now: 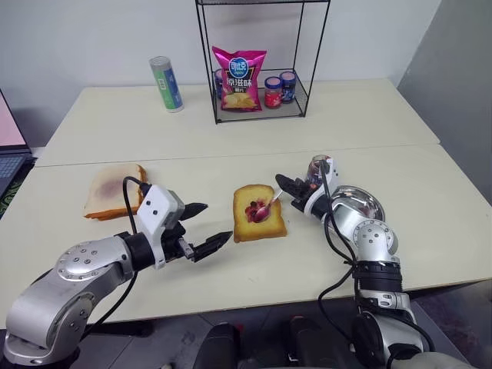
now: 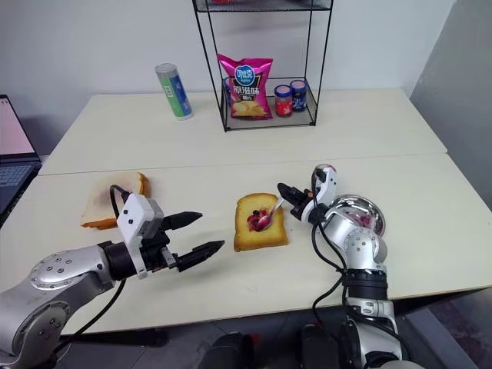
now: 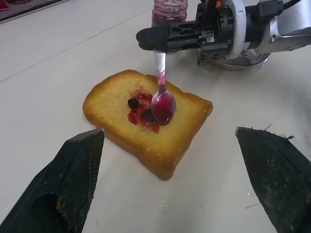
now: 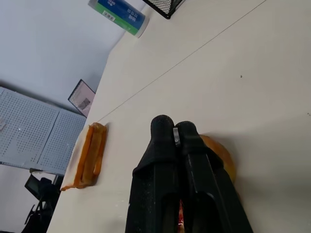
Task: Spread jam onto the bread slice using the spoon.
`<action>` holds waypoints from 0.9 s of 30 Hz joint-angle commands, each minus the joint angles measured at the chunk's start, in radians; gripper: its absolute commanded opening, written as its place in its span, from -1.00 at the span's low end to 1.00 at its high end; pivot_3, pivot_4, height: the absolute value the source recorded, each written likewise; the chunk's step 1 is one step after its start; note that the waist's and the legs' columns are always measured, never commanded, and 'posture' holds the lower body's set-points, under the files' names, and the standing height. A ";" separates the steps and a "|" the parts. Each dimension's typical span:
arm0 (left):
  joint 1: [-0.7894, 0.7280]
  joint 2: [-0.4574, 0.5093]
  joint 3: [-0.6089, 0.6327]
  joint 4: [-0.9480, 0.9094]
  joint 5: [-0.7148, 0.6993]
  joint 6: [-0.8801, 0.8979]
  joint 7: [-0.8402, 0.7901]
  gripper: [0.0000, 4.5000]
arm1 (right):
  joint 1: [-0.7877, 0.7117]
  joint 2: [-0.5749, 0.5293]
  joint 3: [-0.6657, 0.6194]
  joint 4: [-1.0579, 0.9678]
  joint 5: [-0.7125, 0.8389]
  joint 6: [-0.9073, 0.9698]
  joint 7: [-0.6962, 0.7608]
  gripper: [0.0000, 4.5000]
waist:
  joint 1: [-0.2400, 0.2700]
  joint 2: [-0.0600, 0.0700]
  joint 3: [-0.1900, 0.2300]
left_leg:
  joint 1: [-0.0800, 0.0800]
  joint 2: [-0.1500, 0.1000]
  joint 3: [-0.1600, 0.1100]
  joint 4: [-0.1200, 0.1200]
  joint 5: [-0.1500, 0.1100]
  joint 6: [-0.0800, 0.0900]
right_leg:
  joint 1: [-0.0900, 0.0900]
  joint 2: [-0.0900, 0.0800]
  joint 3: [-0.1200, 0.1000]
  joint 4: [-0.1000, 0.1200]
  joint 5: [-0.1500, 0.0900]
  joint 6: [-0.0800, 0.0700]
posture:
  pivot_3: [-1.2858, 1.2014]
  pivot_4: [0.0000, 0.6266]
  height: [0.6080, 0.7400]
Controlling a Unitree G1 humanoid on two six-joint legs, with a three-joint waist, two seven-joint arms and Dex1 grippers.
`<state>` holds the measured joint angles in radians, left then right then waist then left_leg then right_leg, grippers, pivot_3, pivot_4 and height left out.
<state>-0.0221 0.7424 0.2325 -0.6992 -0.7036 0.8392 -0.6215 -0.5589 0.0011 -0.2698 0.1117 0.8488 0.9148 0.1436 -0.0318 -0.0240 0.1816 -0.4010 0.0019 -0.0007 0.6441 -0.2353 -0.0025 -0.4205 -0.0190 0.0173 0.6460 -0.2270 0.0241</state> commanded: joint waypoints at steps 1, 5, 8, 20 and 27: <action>-0.016 0.010 0.003 -0.009 0.001 -0.025 -0.004 1.00 | -0.050 0.019 -0.060 -0.049 0.087 0.014 -0.034 -0.98 | 0.000 0.000 0.000 | 0.000 0.000 0.000 0.000 0.000 0.000 | 0.000 0.000 0.000 0.000 0.000 0.000 | 0.03 -0.52 1.00; -0.021 0.009 0.000 -0.005 0.003 -0.027 -0.005 1.00 | -0.074 0.033 -0.080 -0.029 0.100 0.003 -0.059 -0.98 | 0.000 0.000 0.000 | 0.000 0.000 0.000 0.000 0.000 0.000 | 0.000 0.000 0.000 0.000 0.000 0.000 | 0.03 -0.52 1.00; -0.026 0.008 -0.003 -0.003 0.004 -0.027 -0.005 1.00 | -0.073 0.036 -0.072 -0.010 0.085 -0.010 -0.059 -0.98 | 0.000 0.000 0.000 | 0.000 0.000 0.000 0.000 0.000 0.000 | 0.000 0.000 0.000 0.000 0.000 0.000 | 0.03 -0.52 1.00; -0.033 0.008 -0.018 0.007 0.009 -0.035 -0.015 1.00 | 0.030 -0.046 -0.023 -0.079 0.047 0.031 -0.018 -0.98 | 0.000 0.000 0.000 | 0.000 0.000 0.000 0.000 0.000 0.000 | 0.000 0.000 0.000 0.000 0.000 0.000 | 0.03 -0.52 1.00; -0.056 0.014 -0.042 0.038 0.018 -0.057 -0.041 1.00 | 0.036 -0.065 -0.066 -0.150 0.123 0.076 -0.044 -0.98 | 0.000 0.000 0.000 | 0.000 0.000 0.000 0.000 0.000 0.000 | 0.000 0.000 0.000 0.000 0.000 0.000 | 0.03 -0.52 1.00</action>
<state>-0.0582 0.7426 0.1956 -0.6552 -0.6919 0.8103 -0.6473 -0.5155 -0.0609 -0.3107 0.0216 0.9201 0.9765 0.1050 -0.0317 -0.0239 0.1817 -0.4012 0.0018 -0.0003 0.6438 -0.2353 -0.0025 -0.4209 -0.0187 0.0171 0.6457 -0.2270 0.0243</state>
